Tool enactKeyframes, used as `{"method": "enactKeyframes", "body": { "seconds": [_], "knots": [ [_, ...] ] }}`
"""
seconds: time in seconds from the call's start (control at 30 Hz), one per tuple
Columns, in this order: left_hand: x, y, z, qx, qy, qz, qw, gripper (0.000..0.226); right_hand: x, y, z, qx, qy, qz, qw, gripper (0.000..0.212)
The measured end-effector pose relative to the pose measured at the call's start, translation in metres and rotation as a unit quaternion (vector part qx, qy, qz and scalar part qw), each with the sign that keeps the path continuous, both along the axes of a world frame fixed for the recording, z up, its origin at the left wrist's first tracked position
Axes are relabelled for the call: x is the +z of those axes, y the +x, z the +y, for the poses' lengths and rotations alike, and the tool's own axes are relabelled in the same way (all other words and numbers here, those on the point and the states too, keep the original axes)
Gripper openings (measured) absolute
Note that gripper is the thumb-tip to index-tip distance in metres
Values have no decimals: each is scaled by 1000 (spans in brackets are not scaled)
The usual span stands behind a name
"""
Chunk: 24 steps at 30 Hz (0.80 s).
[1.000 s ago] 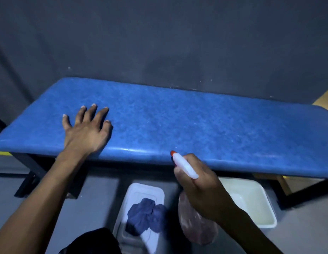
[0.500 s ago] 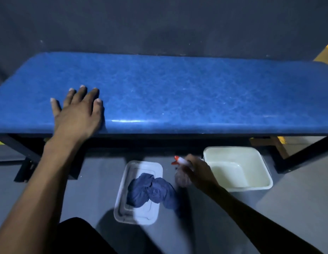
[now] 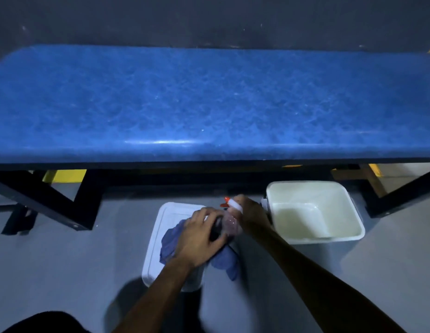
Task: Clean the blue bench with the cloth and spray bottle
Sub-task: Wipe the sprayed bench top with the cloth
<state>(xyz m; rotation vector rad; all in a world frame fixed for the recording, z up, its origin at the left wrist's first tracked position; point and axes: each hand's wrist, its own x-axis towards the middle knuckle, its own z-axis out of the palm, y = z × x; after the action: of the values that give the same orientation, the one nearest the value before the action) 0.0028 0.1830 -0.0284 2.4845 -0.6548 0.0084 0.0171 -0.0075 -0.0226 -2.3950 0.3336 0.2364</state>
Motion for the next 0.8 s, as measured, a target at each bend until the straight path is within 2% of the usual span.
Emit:
{"method": "enactKeyframes", "body": {
  "seconds": [0.1,0.17,0.27,0.37,0.5,0.57,0.67,0.73,0.8],
  "knots": [
    [-49,-4,-23,83,147,177,970,111,11,3,-1,11,-19,-18,1000,43],
    [-76,-10,-37,91,202,227,948,127,23,2,-5,43,-39,-42,997,48],
    [-100,-21,-49,80,258,215,938,126,42,-1,-13,90,-62,-52,993,49],
    [-113,-26,-49,53,304,191,932,104,63,-5,-23,124,-81,-63,987,46],
    [-115,-25,-34,5,270,125,955,73,97,-12,-28,171,-94,-78,978,35],
    [-114,-26,-24,-32,274,81,958,77,117,-19,-27,197,-82,-77,974,27],
    [-91,-16,-21,-60,270,68,959,100,152,-29,-29,268,-23,-85,960,22],
    [-63,-9,-23,-134,329,102,929,97,177,-33,-33,310,13,-100,945,19],
    [-24,0,-22,-213,328,140,910,85,205,-34,-35,339,19,-113,934,18]
  ]
}}
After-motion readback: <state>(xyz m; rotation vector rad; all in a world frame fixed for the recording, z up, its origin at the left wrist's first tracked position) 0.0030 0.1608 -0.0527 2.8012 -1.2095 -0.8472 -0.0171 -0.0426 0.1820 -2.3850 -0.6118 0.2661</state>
